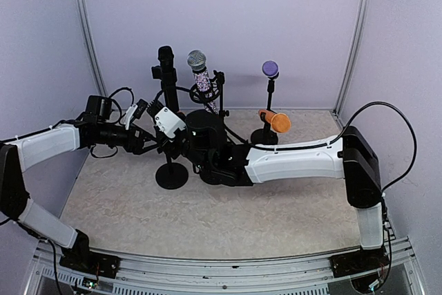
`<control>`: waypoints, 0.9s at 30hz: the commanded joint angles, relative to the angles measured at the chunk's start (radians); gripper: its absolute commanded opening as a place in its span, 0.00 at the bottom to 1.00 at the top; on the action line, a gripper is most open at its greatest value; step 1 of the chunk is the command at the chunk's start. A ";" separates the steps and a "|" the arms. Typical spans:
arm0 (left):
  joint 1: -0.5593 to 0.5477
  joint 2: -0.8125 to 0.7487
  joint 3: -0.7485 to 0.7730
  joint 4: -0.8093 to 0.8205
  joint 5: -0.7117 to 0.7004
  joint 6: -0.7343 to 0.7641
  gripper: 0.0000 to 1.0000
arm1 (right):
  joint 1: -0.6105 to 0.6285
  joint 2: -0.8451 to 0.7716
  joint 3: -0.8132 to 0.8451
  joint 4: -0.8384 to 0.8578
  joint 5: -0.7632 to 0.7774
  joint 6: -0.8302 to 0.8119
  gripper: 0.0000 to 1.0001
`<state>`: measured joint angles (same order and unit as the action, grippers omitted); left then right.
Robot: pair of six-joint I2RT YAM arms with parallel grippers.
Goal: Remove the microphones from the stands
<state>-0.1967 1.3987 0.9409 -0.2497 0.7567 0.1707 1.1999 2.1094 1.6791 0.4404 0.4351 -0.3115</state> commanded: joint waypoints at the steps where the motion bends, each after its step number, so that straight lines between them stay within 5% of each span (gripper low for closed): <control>1: -0.009 0.047 0.059 0.068 0.061 -0.019 0.78 | -0.002 -0.059 -0.030 0.090 -0.092 0.097 0.23; 14: -0.032 0.101 0.045 0.130 0.056 -0.074 0.58 | -0.005 -0.052 -0.102 0.166 -0.122 0.149 0.21; 18: -0.033 0.109 0.059 0.134 0.089 -0.072 0.33 | -0.005 -0.065 -0.134 0.190 -0.127 0.154 0.23; 24: -0.032 0.089 0.100 0.045 0.098 0.005 0.07 | -0.004 -0.076 -0.166 0.226 -0.126 0.164 0.74; 27: -0.033 0.071 0.102 -0.002 0.100 0.026 0.06 | -0.004 -0.062 -0.159 0.231 -0.125 0.155 0.82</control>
<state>-0.2352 1.4967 1.0111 -0.1852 0.8379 0.1692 1.1831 2.0708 1.5265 0.6342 0.3328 -0.1696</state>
